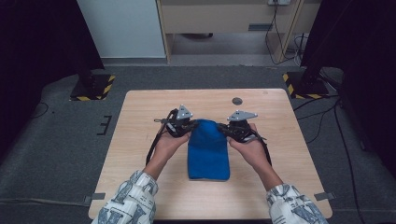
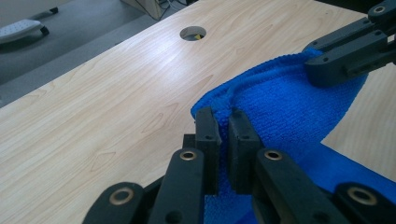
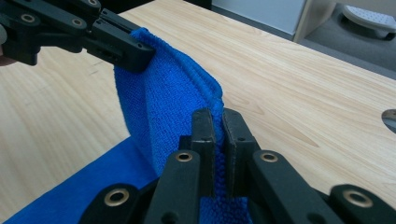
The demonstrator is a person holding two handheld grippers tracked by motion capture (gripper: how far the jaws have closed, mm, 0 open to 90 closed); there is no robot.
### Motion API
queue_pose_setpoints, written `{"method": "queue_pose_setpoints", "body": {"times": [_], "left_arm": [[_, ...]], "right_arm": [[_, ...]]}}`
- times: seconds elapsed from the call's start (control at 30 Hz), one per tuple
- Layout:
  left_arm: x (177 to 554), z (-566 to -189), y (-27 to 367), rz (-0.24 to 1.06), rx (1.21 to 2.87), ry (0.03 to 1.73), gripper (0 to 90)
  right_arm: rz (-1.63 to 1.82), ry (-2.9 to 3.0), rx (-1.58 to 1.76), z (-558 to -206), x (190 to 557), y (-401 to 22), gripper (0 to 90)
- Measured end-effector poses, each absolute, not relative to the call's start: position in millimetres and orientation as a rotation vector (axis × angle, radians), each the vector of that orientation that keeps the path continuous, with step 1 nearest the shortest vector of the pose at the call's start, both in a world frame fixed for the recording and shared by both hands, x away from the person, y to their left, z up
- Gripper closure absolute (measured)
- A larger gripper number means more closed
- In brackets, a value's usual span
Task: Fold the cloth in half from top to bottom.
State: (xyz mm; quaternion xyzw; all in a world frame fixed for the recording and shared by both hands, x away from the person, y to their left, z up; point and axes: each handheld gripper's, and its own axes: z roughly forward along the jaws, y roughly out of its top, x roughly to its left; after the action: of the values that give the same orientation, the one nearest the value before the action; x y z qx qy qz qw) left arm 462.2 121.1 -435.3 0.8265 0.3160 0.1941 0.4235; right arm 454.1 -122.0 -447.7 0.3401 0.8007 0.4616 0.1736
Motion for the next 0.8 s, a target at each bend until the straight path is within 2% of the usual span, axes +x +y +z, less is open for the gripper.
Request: {"method": "queue_pose_setpoints", "body": {"times": [0.3, 0.8], "left_arm": [[440.2, -432.7, 128.4, 0.475, 2.046, 0.775, 84.1], [410.2, -452.5, 123.6, 0.437, 2.065, 0.736, 83.8]], "right_arm": [[1.320, 2.286, 0.912, -441.5, 433.1, -119.1, 84.6], [1.312, 2.339, 0.907, -467.2, 411.6, -130.1, 83.9]]}}
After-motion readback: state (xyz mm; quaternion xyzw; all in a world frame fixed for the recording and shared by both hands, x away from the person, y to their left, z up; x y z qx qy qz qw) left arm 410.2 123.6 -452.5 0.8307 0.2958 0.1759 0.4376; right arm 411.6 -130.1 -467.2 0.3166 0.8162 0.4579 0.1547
